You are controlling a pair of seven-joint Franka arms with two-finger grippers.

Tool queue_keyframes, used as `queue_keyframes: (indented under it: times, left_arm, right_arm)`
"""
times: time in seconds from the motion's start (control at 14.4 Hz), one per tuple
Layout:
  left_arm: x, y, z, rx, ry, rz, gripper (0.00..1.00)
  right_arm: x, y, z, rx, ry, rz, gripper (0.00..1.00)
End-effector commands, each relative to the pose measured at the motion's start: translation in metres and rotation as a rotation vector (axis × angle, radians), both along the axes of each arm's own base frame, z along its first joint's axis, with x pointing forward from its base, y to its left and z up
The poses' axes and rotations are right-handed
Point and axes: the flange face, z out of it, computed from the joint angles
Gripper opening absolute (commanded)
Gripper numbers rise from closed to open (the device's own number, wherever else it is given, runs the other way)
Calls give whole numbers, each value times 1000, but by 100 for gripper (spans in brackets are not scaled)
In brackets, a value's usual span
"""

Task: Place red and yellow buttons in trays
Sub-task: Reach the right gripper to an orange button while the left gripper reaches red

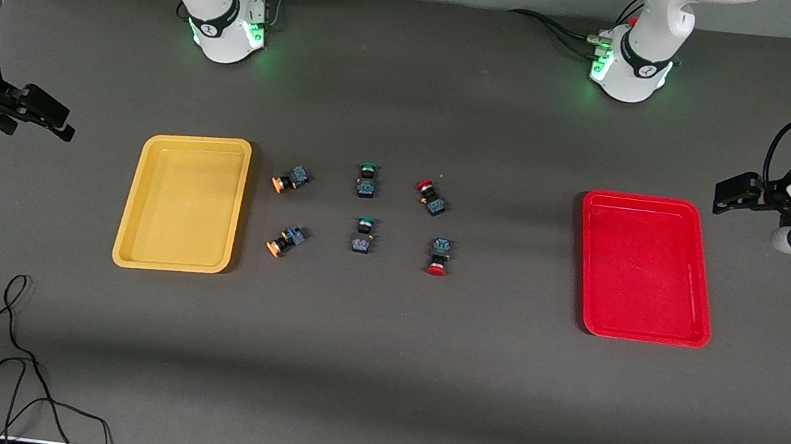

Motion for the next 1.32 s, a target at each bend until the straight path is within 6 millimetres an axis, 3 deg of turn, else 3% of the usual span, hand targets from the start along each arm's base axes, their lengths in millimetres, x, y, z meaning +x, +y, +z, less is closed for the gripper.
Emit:
queue_keyframes:
  times: [0.0,0.49,0.55,0.62,0.76,0.9,1.04,1.18,1.25]
  left_arm:
    - [-10,-2,5,7,2,-15,100]
    - [-10,-3,5,8,2,-17,100]
    - [-10,-3,5,8,2,-17,100]
    - [-10,-3,4,10,2,-17,100]
    - [-11,-8,0,10,12,-26,100]
    - [-15,-17,-8,14,18,-26,100]
    - [-24,-53,-32,30,46,-12,100]
    - [-33,-101,-51,40,45,25,100]
    - [-40,-136,-61,48,51,28,100]
  right_arm:
    - [-3,1,3,-14,-17,24,100]
    - [5,2,-7,-12,-2,25,100]
    - [6,11,-9,-19,3,39,100]
    - [13,28,-29,-46,47,75,100]
    - [13,28,-50,-61,133,89,100]
    - [11,43,-49,-62,126,112,100]
    - [11,61,-60,-61,120,114,100]
    - [0,95,-99,-66,112,-33,100]
    - [-7,120,-119,-72,111,-113,100]
